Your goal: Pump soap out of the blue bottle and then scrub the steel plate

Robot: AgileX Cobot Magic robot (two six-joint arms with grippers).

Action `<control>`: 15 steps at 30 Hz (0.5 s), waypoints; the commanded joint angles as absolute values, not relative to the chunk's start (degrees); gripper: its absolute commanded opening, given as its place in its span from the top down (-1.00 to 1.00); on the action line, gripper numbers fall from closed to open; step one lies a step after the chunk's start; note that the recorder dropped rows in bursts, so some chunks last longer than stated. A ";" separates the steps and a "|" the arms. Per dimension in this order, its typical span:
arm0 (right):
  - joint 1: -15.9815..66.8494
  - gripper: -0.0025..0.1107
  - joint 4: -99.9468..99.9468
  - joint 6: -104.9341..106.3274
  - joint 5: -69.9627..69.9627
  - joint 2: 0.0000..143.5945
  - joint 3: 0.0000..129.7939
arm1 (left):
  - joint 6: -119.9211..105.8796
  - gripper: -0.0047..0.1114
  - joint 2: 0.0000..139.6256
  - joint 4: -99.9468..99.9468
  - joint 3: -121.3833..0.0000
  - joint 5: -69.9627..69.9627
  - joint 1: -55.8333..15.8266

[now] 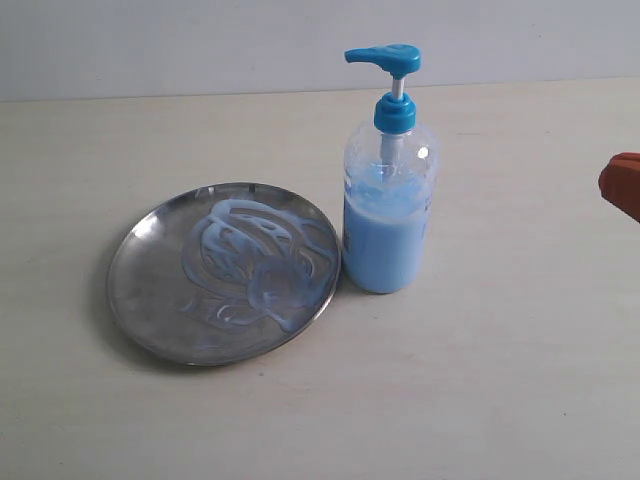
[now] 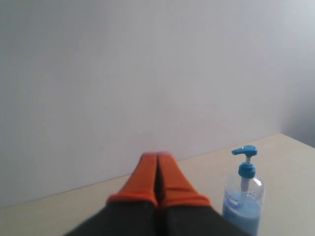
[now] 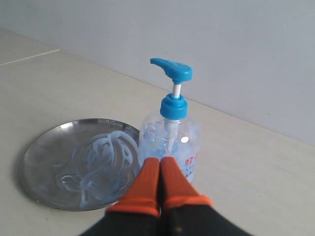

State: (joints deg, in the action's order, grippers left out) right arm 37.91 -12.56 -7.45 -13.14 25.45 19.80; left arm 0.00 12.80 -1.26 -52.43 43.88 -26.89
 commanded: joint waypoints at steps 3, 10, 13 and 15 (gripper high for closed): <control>37.97 0.96 -12.46 -7.68 -12.22 25.38 19.62 | 5.08 0.92 12.81 -1.59 -44.80 34.26 -25.54; 37.97 0.96 -12.46 -7.68 -12.22 25.38 19.62 | 9.93 0.92 10.74 -2.17 -34.42 24.76 -19.14; 37.97 0.96 -12.46 -7.68 -12.22 25.38 19.62 | 10.88 0.92 9.40 -2.17 -30.76 21.80 -16.13; 37.97 0.96 -12.46 -7.68 -12.22 25.38 19.62 | 11.15 0.92 8.39 -2.17 -27.95 20.33 -14.28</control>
State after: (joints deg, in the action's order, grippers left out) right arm 37.91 -12.56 -7.45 -13.04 25.45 19.80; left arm 10.06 9.67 -1.68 -30.88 23.42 -16.20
